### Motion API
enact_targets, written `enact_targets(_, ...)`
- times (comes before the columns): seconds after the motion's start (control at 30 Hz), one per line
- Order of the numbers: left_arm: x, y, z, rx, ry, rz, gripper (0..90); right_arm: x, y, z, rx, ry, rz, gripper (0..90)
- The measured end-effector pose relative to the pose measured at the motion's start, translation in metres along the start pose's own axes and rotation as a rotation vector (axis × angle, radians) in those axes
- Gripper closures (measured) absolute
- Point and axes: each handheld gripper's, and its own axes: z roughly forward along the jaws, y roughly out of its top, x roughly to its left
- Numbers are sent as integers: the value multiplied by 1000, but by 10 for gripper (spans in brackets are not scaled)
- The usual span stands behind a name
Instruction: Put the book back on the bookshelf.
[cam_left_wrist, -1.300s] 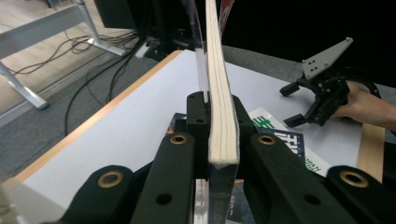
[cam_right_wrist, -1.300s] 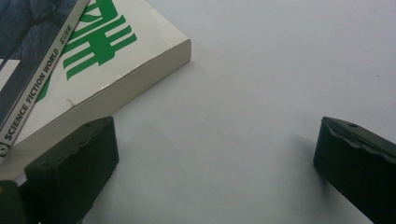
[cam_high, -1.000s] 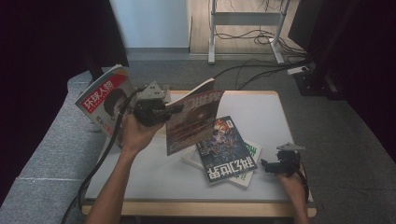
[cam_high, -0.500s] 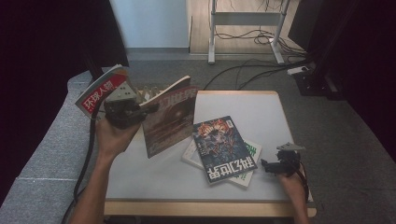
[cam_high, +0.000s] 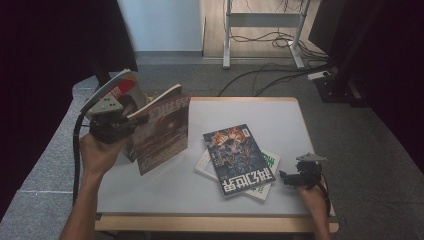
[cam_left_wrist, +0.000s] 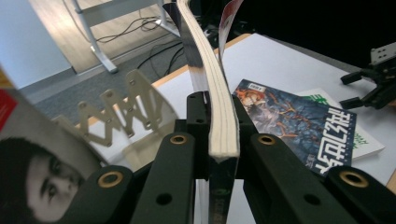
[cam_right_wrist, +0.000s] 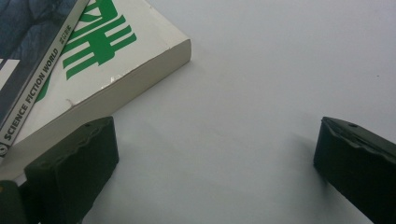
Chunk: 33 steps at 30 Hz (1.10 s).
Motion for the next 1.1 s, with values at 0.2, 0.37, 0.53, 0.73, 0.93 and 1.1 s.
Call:
enact_targets(0.2, 9, -10, -12, 4, 27, -23, 843, 0, 0, 0, 0, 0, 0, 0)
enact_targets(0.37, 17, -17, -21, 0, 55, -46, 844, 0, 0, 0, 0, 0, 0, 0)
enact_targets(0.53, 25, -22, -26, 11, 98, -63, 844, 0, 0, 0, 0, 0, -1, 0)
enact_targets(0.73, 36, -28, -28, 19, 155, -86, 844, 0, 0, 0, 1, 0, 0, 0)
enact_targets(0.93, 44, -30, -24, 19, 189, -114, 844, 0, 0, 0, 1, 0, 0, 0)
enact_targets(1.1, 50, -29, -16, 17, 218, -136, 843, 0, 0, 0, 1, 0, 0, 0)
